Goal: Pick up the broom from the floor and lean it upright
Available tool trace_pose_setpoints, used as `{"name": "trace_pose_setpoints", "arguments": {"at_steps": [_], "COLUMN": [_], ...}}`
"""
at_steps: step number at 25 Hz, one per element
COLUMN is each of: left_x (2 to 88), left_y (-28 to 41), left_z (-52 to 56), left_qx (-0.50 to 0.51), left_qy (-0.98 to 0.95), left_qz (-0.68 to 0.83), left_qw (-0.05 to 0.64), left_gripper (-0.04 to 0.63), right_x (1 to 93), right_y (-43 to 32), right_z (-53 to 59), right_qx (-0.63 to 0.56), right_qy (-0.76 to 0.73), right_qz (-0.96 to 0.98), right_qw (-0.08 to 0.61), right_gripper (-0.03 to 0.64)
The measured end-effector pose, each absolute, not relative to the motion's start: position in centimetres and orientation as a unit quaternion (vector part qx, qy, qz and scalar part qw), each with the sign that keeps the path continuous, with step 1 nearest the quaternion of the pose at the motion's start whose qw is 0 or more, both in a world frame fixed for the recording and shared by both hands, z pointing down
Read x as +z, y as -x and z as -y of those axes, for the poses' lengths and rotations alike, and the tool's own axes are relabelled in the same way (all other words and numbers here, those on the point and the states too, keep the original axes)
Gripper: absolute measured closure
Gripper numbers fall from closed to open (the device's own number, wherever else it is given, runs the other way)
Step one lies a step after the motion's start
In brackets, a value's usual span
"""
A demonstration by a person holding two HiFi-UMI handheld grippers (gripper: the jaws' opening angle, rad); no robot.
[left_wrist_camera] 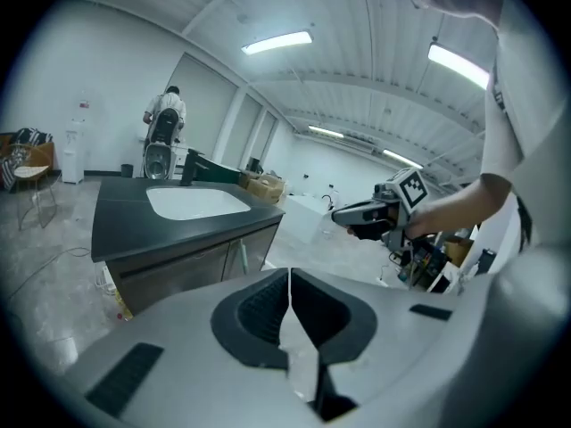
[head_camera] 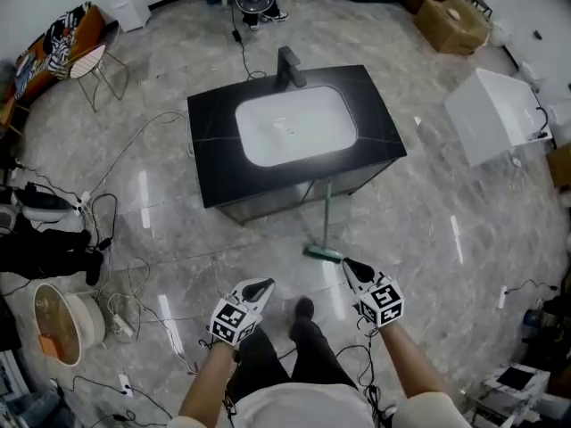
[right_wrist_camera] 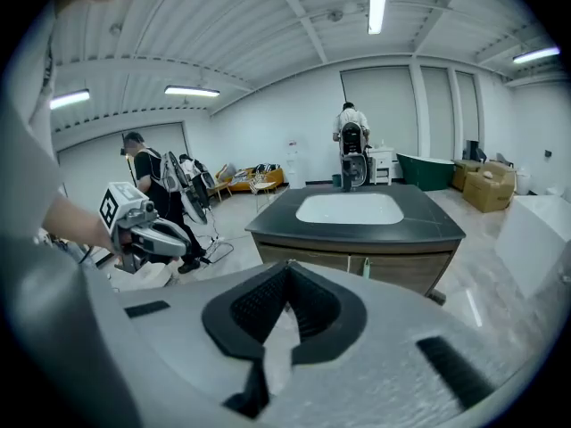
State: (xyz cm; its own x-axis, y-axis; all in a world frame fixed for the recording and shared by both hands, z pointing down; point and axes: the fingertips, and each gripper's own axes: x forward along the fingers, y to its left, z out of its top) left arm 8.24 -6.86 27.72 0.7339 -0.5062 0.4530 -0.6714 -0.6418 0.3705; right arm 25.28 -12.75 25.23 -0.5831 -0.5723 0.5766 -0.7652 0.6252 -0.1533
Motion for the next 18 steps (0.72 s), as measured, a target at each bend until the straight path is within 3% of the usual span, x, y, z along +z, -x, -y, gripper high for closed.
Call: {"name": "trace_pose_setpoints", "arguments": {"at_steps": [5,18], "left_x": [21.2,11.0], "left_y": [-7.9,-3.1], "left_z": [3.4,-3.6], "left_qx": [0.142,0.139], "left_qy": [-0.902,-0.944], "left_qz": [0.299,0.216], "left_qw": [0.275,0.205], "left_gripper": [0.584,0.584], "right_x": [19.3,10.4], "right_y": [-25.1,-20.4], "right_z": [8.6,-3.3], "right_qx": [0.194,0.188], "right_qy": [-0.41,-0.515], "right_qz": [0.858,0.808], "right_qw": [0.242,0.215], "right_gripper": [0.617,0.617]}}
